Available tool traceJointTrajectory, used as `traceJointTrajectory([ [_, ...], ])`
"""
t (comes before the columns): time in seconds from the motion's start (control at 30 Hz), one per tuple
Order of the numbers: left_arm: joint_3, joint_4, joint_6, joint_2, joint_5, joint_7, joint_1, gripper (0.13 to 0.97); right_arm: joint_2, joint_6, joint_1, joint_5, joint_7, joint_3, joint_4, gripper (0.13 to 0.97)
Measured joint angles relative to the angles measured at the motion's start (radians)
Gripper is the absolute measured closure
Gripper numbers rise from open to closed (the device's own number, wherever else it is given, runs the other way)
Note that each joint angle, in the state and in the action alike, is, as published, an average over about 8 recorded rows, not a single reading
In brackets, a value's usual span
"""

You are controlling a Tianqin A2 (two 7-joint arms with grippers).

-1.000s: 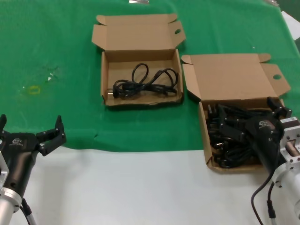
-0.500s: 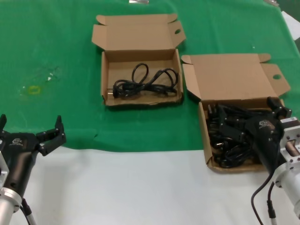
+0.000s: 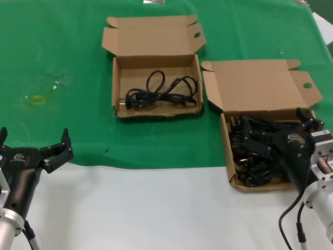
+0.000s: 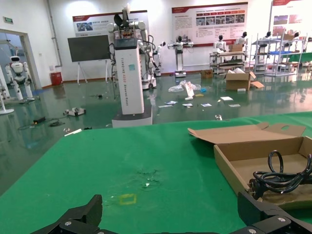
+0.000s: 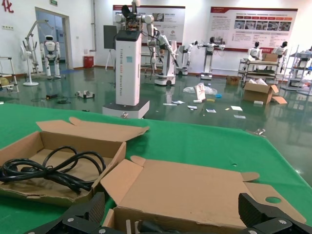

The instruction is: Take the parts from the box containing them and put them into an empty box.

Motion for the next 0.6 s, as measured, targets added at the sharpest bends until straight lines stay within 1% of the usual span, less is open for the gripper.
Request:
traceJointTrajectory([
  [0.6, 0.0, 0.0, 0.0, 0.0, 0.0, 0.0, 0.0, 0.132, 0.0, 0.0, 0.0, 0.0, 0.0, 0.0, 0.0, 0.129],
])
